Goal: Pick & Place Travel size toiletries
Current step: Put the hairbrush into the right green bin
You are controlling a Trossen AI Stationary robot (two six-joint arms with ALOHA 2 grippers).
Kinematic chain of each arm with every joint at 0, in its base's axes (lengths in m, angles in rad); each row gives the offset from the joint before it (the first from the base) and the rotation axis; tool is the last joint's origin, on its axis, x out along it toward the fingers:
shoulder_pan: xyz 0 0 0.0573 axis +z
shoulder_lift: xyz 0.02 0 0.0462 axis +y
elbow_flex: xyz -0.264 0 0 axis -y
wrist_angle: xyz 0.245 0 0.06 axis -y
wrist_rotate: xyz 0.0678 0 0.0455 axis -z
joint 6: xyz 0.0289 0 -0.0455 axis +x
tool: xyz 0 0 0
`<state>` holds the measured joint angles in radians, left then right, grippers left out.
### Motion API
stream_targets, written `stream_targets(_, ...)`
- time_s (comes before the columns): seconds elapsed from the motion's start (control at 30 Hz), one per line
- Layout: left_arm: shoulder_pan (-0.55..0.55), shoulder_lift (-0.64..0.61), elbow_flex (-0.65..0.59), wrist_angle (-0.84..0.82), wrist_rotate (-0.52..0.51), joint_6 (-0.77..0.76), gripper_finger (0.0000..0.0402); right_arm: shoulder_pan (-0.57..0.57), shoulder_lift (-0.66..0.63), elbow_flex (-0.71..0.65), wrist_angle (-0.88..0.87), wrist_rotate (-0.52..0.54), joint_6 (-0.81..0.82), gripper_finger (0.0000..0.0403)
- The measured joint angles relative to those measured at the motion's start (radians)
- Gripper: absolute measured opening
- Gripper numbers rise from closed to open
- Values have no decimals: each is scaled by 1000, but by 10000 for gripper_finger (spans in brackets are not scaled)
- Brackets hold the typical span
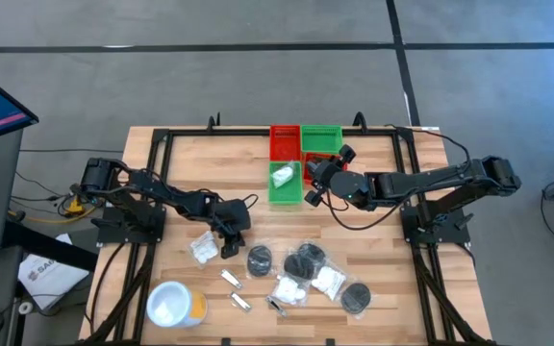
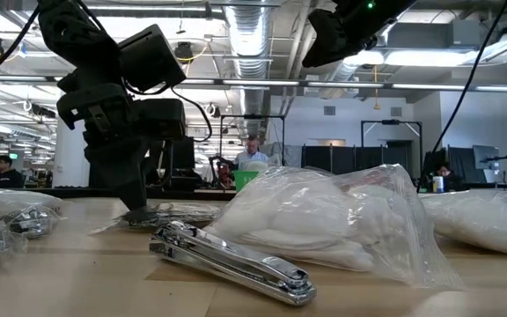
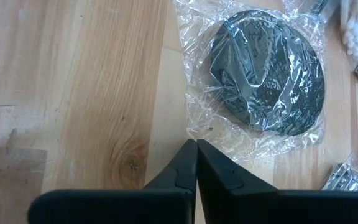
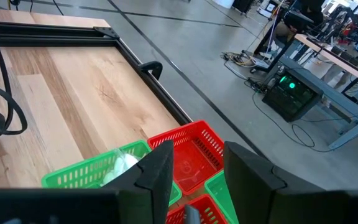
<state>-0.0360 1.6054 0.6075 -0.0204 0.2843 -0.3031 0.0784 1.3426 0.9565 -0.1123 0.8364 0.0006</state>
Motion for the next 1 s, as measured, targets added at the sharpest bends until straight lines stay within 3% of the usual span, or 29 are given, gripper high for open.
stream_targets(0.17,-5,-23,15,-2,-6,8,0,0,0,0,0,0,0,129)
stream_targets(0.57,-16,-269,19,-24,-103,20,0,0,0,0,-8,0,0,129)
stream_targets(1.0,-18,-415,19,-10,-188,62,0,0,0,0,-8,0,0,129)
